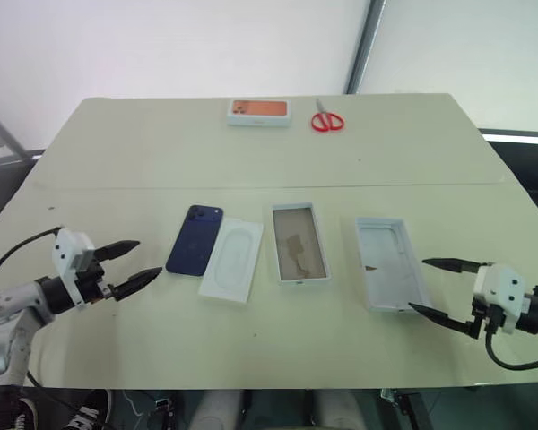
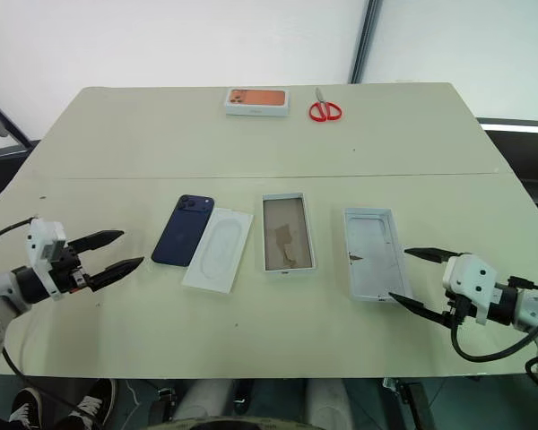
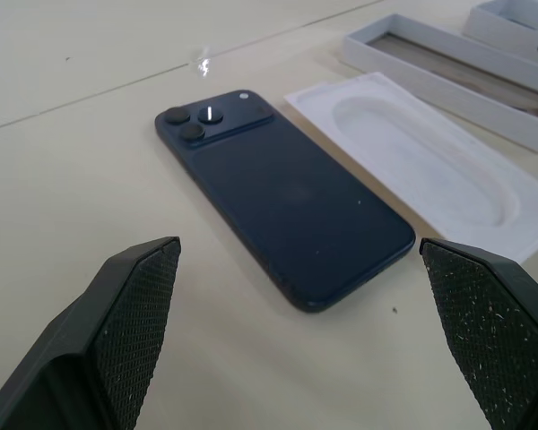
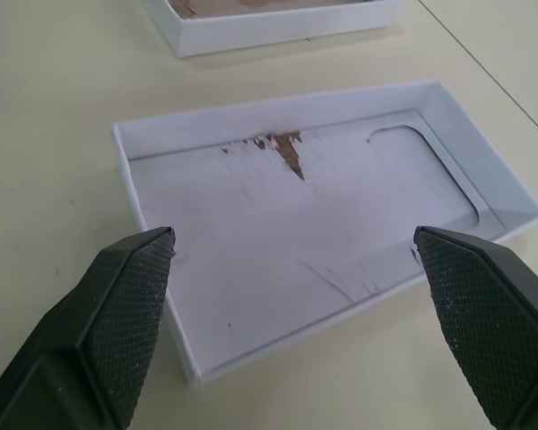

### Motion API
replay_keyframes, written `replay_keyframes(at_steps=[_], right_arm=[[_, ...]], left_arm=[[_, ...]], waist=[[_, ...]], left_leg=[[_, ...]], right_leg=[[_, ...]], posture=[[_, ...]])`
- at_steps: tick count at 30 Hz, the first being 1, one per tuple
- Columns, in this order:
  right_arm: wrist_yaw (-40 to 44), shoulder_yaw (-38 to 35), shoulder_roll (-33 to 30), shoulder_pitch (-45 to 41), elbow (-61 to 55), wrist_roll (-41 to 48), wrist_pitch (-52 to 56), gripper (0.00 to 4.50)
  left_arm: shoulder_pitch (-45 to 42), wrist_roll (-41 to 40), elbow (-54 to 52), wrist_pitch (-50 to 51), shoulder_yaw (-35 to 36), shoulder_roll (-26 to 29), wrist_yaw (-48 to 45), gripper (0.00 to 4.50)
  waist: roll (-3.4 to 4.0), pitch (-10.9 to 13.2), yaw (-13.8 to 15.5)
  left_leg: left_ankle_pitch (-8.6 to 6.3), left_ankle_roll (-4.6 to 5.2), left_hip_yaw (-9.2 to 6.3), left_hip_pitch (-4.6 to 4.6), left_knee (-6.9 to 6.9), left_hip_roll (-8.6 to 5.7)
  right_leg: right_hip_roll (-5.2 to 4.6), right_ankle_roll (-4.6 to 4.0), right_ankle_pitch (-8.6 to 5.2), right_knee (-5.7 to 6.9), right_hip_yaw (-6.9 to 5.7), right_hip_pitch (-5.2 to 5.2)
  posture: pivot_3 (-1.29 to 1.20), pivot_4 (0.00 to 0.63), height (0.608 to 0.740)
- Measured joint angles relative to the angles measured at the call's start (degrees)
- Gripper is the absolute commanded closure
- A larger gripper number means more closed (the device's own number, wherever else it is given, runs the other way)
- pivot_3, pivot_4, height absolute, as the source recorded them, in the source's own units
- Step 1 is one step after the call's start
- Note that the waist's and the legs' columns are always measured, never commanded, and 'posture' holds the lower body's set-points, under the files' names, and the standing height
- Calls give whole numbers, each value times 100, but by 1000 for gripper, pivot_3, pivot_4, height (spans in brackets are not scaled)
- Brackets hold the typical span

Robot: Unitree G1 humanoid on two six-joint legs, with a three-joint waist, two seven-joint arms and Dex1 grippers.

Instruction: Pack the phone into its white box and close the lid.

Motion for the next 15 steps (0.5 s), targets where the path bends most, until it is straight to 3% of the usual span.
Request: replay_keyframes(at_steps=[15], right_arm=[[-134, 233, 1, -380, -14, -38, 120, 22]], left_arm=[[-255, -3, 45, 69, 77, -1, 112, 0]], waist=[[0, 0, 5]], left_leg=[[0, 0, -1, 0, 2, 0]], right_leg=[[1, 1, 1, 1, -1, 0]], posture=[[0, 150, 740]])
